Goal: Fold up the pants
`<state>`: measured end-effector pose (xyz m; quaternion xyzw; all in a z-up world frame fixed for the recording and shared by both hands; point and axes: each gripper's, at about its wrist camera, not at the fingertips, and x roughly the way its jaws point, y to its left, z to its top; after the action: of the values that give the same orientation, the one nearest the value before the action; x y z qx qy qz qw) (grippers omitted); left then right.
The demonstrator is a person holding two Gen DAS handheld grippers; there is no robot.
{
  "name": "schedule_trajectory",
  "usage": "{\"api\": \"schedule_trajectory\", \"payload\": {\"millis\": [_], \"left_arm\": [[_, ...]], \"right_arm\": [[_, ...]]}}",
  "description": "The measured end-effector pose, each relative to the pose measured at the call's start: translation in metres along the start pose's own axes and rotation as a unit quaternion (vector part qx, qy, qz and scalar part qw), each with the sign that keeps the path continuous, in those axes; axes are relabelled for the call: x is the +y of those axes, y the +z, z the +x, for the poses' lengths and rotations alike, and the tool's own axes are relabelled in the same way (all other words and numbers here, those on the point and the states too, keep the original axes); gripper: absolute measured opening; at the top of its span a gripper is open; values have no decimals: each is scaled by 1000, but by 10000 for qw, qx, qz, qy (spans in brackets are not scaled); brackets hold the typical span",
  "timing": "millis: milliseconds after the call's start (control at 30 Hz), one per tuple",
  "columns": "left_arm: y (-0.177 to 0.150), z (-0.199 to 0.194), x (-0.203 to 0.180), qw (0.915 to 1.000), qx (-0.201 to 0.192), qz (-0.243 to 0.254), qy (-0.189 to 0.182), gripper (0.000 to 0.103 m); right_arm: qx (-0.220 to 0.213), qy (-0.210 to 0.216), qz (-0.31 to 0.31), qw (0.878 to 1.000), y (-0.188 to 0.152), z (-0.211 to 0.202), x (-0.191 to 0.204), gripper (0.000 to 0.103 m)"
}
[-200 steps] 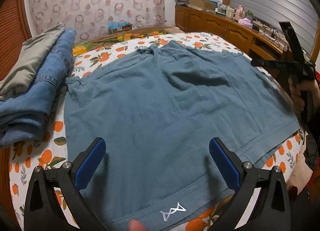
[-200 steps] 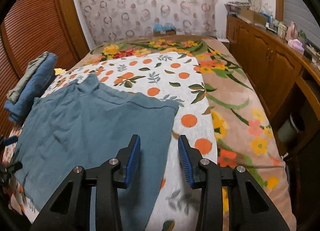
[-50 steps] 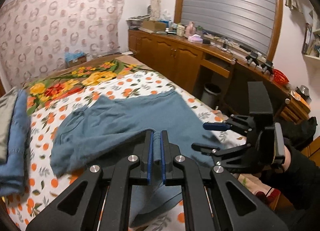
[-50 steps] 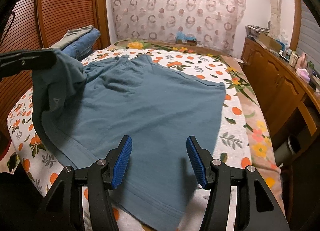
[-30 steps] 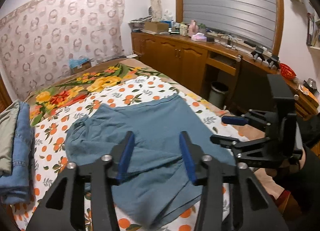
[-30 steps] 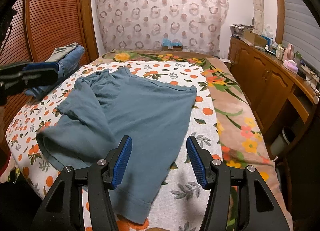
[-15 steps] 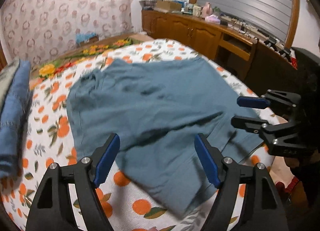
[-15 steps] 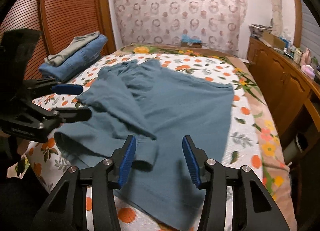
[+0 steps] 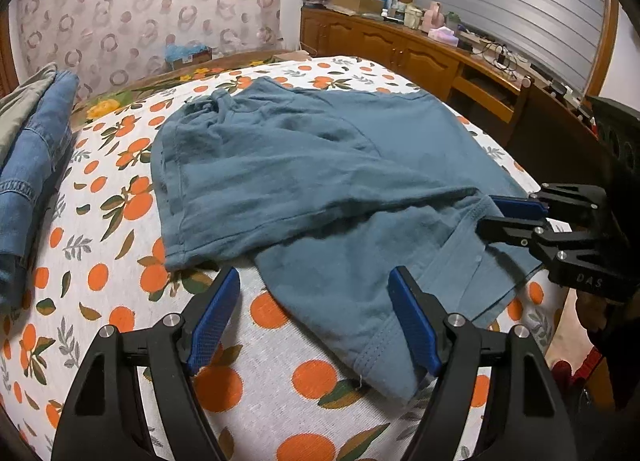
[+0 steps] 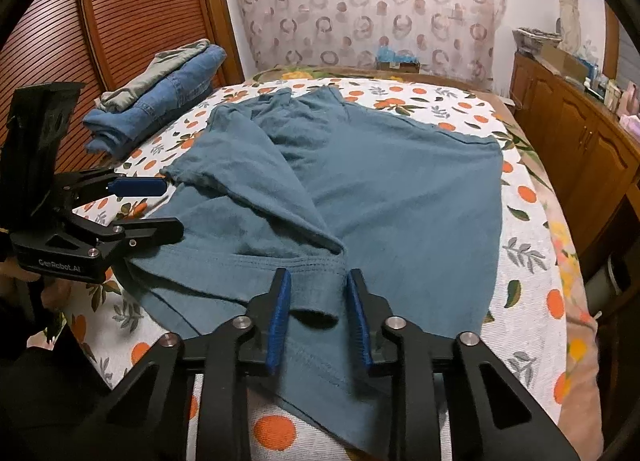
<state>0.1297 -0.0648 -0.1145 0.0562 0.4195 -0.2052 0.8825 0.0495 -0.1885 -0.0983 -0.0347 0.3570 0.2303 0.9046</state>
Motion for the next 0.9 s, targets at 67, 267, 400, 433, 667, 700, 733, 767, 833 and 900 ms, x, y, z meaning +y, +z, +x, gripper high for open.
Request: {"api": "schedule_trajectory", "payload": {"millis": [67,267,400,433,667,700,733,767,833,900], "left_arm": [[0,-2,0,10000,-16,0,7,78],[4,-11,0,9999,-130,21,80,78],[7,-17,-4,9998,-205,53,57,78],[7,-19,-6,9997,-218,73,46,78],[10,-21,-15,9995,-241,193,-16,78],[10,-20,-16,9995,-232,203,-22,78],[10,-20,-17,9995,-224,211,-27,78],[10,-19,-18,9995,-218,217,-34,78],[10,-18,-20,9995,-195,230,-42,78],[9,-17,-21,9995,-179,241,-48,78]], "right_arm": [[-102,51,-28,9999,4,-3,-2,11],[-547,115,-63,9984,7,-31,-4,6],[-780,54,-144,9968,3,-54,-6,6],[-833,22,-164,9964,2,-60,-6,6],[-988,-127,-183,9949,-18,-86,-7,6],[-988,-154,-186,9948,-21,-89,-7,6],[-988,-200,-182,9947,-25,-91,-8,6],[-987,-230,-165,9947,-28,-94,-9,6],[-971,-266,-126,9948,-33,-98,-12,6],[-941,-299,-78,9951,-38,-101,-15,6]]}}
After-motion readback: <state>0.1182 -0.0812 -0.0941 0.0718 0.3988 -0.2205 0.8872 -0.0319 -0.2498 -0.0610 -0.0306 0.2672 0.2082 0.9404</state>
